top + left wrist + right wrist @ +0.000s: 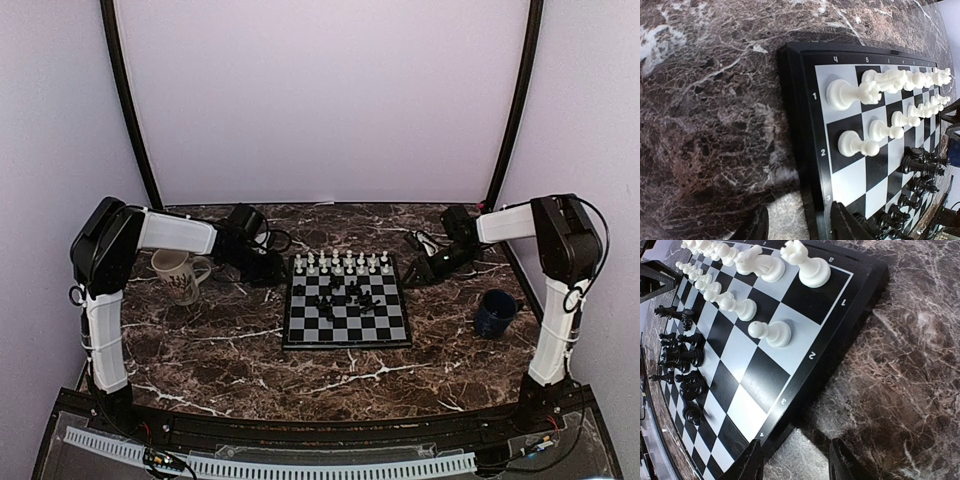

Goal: Set up the chess pieces on the board
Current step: Move the chessboard to the center of the board.

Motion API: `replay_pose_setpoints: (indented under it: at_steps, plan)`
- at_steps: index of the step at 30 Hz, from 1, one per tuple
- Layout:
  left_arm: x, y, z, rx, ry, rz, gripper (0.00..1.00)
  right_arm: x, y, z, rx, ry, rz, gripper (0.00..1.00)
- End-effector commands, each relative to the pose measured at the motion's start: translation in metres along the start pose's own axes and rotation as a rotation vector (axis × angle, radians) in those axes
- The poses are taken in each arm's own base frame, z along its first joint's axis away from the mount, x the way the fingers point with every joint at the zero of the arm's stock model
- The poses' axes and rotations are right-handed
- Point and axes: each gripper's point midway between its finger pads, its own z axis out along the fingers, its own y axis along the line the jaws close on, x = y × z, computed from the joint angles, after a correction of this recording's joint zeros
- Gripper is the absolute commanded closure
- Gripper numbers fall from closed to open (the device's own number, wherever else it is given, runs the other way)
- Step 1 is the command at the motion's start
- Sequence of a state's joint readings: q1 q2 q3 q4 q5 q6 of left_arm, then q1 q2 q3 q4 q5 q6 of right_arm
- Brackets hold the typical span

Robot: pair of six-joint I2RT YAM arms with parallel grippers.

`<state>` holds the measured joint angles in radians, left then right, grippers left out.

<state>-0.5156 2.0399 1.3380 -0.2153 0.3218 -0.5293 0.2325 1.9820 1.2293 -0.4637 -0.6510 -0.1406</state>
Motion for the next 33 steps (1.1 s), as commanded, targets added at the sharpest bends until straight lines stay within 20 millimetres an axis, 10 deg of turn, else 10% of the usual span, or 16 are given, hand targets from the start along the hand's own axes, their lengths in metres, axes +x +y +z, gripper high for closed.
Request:
replay_pose_setpoints:
  at_steps: [1,16,33]
  plan:
    - [0.004,-0.003,0.005,0.026,0.011,-0.015,0.56,-0.012,0.005,0.006,-0.023,-0.003,-0.013,0.54]
    - [0.023,-0.014,0.012,0.049,0.075,-0.011,0.69,0.004,0.026,0.034,-0.074,0.089,-0.043,0.64]
    - [0.107,-0.032,0.007,-0.002,0.190,0.067,0.85,0.053,0.058,0.035,-0.112,0.192,-0.090,0.72]
